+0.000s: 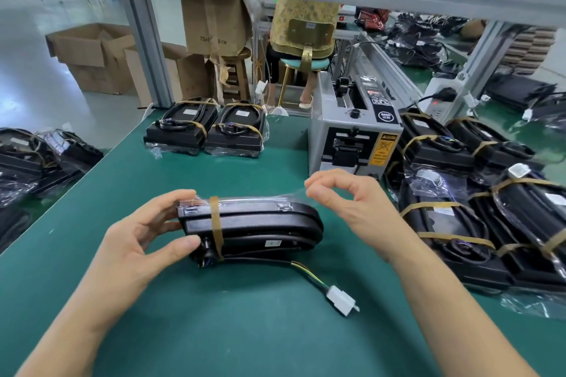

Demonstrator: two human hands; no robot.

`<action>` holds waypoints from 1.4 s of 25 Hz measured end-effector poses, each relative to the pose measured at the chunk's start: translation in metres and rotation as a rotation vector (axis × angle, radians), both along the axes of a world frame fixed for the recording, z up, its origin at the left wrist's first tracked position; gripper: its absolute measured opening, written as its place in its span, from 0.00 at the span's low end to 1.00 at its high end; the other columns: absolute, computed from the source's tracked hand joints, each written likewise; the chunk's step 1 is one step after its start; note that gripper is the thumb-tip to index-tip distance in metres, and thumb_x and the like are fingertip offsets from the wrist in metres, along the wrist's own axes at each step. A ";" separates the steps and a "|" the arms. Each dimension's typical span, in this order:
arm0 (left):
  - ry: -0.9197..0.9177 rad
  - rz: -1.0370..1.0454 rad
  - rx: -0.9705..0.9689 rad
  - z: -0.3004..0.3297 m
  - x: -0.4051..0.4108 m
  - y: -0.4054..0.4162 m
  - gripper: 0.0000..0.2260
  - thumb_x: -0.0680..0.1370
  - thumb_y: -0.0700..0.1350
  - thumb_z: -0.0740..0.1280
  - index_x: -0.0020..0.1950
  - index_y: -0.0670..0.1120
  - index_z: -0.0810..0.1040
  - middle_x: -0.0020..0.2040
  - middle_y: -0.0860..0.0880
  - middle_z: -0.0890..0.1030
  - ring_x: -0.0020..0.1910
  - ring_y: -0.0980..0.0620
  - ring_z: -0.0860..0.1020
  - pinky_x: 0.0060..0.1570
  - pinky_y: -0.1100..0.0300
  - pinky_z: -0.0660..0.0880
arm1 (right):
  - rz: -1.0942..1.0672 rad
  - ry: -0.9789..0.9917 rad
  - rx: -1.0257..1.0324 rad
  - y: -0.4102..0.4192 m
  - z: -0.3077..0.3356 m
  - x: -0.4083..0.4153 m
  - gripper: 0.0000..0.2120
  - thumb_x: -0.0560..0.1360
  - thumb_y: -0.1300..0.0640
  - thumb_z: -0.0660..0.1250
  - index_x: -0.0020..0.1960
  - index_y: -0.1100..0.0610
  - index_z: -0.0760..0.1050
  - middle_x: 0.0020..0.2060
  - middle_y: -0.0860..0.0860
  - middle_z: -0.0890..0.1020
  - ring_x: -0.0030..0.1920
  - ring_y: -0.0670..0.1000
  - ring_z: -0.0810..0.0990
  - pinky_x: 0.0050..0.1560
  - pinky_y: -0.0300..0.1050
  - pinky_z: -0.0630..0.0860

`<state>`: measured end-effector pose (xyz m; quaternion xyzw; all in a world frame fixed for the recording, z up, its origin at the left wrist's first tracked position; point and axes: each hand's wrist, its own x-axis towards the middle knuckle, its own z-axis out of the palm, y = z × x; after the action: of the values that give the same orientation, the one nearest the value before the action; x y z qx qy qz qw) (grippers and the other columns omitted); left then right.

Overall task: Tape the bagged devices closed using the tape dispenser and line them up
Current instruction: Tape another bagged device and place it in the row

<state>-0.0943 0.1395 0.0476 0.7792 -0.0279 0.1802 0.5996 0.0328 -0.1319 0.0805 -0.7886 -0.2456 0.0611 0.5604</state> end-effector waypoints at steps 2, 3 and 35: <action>0.001 -0.010 0.002 0.000 0.000 0.000 0.26 0.63 0.54 0.74 0.61 0.57 0.77 0.57 0.53 0.82 0.55 0.53 0.81 0.59 0.66 0.73 | -0.011 0.103 0.049 0.006 0.000 0.006 0.07 0.74 0.53 0.71 0.38 0.52 0.81 0.41 0.40 0.84 0.46 0.36 0.79 0.52 0.29 0.69; -0.001 -0.010 0.002 0.001 0.000 0.001 0.26 0.63 0.54 0.74 0.61 0.57 0.77 0.57 0.53 0.82 0.55 0.53 0.80 0.59 0.65 0.73 | -0.033 0.150 0.062 0.009 0.000 0.010 0.08 0.73 0.52 0.71 0.36 0.50 0.81 0.38 0.39 0.83 0.45 0.35 0.79 0.51 0.32 0.69; -0.119 0.240 0.971 0.050 0.043 -0.102 0.17 0.58 0.56 0.70 0.45 0.53 0.83 0.38 0.59 0.82 0.32 0.51 0.80 0.33 0.68 0.64 | -0.958 0.113 -0.047 0.012 0.002 0.073 0.08 0.77 0.50 0.66 0.43 0.53 0.80 0.36 0.47 0.79 0.41 0.51 0.76 0.37 0.41 0.66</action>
<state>-0.0517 0.0375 0.0980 0.9544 -0.0530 0.2580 0.1403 0.1060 -0.1196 0.0823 -0.8209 0.1775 -0.1554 0.5201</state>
